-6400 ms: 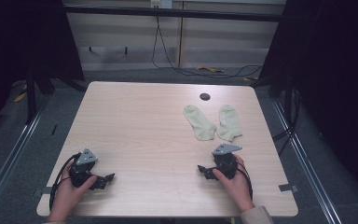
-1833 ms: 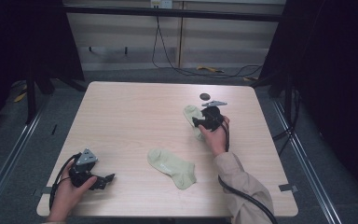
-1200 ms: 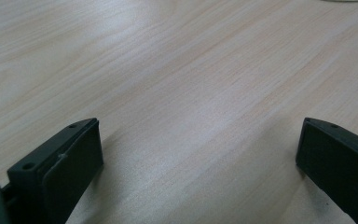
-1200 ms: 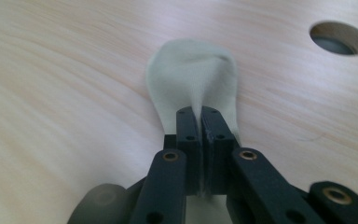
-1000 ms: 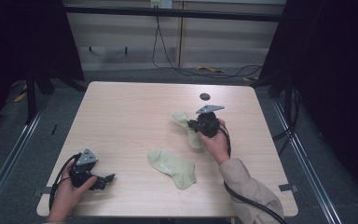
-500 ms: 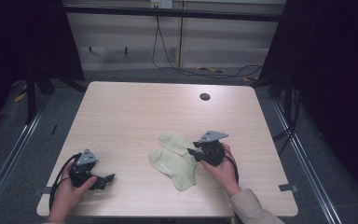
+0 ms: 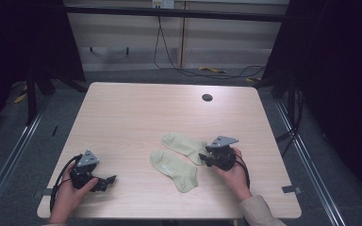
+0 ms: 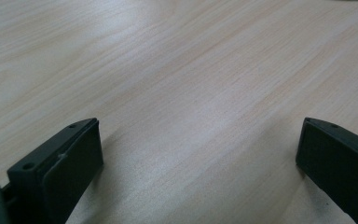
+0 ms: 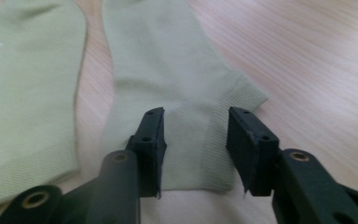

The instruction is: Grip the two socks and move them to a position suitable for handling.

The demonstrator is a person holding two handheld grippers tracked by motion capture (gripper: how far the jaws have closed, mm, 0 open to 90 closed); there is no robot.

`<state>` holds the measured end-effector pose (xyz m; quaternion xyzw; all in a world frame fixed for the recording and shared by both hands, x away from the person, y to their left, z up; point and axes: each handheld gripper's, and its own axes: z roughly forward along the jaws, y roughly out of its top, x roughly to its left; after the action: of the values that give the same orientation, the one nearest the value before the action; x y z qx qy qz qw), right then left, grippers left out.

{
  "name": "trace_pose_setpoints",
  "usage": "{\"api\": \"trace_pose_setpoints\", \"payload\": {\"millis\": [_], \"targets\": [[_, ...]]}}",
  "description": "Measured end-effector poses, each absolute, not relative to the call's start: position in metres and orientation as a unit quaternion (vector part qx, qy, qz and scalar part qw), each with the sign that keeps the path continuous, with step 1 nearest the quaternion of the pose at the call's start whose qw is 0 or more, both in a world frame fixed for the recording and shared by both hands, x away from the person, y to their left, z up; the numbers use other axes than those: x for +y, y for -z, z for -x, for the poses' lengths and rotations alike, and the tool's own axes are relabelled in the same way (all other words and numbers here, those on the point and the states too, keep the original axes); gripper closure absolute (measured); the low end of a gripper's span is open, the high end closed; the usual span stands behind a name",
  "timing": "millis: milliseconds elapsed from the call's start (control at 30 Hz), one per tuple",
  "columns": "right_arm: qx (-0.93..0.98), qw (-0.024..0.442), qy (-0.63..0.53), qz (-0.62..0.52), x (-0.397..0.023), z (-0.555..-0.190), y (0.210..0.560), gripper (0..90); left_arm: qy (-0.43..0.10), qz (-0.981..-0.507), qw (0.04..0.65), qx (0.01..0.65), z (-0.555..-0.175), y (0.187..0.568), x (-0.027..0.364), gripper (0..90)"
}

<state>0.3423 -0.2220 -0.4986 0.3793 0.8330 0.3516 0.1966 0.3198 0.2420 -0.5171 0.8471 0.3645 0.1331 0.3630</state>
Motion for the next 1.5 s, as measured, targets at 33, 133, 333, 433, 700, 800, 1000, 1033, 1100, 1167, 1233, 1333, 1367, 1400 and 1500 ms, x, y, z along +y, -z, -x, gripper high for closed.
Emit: {"api": "trace_pose_setpoints", "payload": {"millis": [33,133,333,433,700,800,1000,1033,1100,1167,1233,1333,1367,1400,1500], "targets": [[0.832,0.194,-0.357,-0.378,-0.222,-0.341,0.499,55.3,-0.133,-0.847,0.363,0.365,-0.320,0.517,0.242,0.0],[0.829,0.194,-0.367,-0.375,-0.221,-0.335,0.495,53.1,-0.133,-0.848,0.363,0.363,-0.320,0.517,0.242,0.0],[0.824,0.187,-0.385,-0.372,-0.219,-0.321,0.489,50.9,-0.138,-0.842,0.367,0.370,-0.321,0.516,0.235,1.5],[0.827,0.179,-0.393,-0.361,-0.216,-0.311,0.487,49.6,-0.127,-0.843,0.370,0.369,-0.324,0.512,0.225,5.0],[0.832,0.161,-0.392,-0.357,-0.211,-0.297,0.490,48.7,-0.100,-0.833,0.395,0.375,-0.340,0.499,0.187,1.6],[0.834,0.162,-0.392,-0.352,-0.210,-0.292,0.490,48.7,-0.088,-0.843,0.395,0.354,-0.344,0.498,0.170,11.4],[0.838,0.161,-0.389,-0.347,-0.206,-0.284,0.491,49.4,-0.069,-0.853,0.396,0.332,-0.351,0.496,0.142,27.3],[0.838,0.161,-0.389,-0.347,-0.206,-0.284,0.491,49.4,-0.069,-0.853,0.396,0.332,-0.351,0.496,0.142,29.7],[0.839,0.160,-0.389,-0.345,-0.205,-0.283,0.492,50.6,-0.068,-0.853,0.400,0.327,-0.352,0.496,0.137,30.0],[0.840,0.160,-0.388,-0.343,-0.203,-0.282,0.492,51.5,-0.068,-0.853,0.405,0.322,-0.352,0.495,0.131,34.8],[0.841,0.157,-0.390,-0.341,-0.202,-0.281,0.492,51.9,-0.068,-0.856,0.404,0.315,-0.354,0.494,0.126,36.9],[0.843,0.157,-0.389,-0.338,-0.199,-0.279,0.492,52.2,-0.066,-0.854,0.412,0.311,-0.357,0.489,0.119,42.4],[0.843,0.157,-0.389,-0.338,-0.199,-0.279,0.492,52.2,-0.066,-0.854,0.412,0.311,-0.357,0.489,0.119,42.4],[0.842,0.156,-0.390,-0.338,-0.198,-0.277,0.491,52.5,-0.067,-0.854,0.414,0.309,-0.358,0.488,0.117,42.4],[0.841,0.156,-0.394,-0.336,-0.197,-0.277,0.491,53.2,-0.069,-0.857,0.409,0.308,-0.361,0.488,0.112,44.9]]}}
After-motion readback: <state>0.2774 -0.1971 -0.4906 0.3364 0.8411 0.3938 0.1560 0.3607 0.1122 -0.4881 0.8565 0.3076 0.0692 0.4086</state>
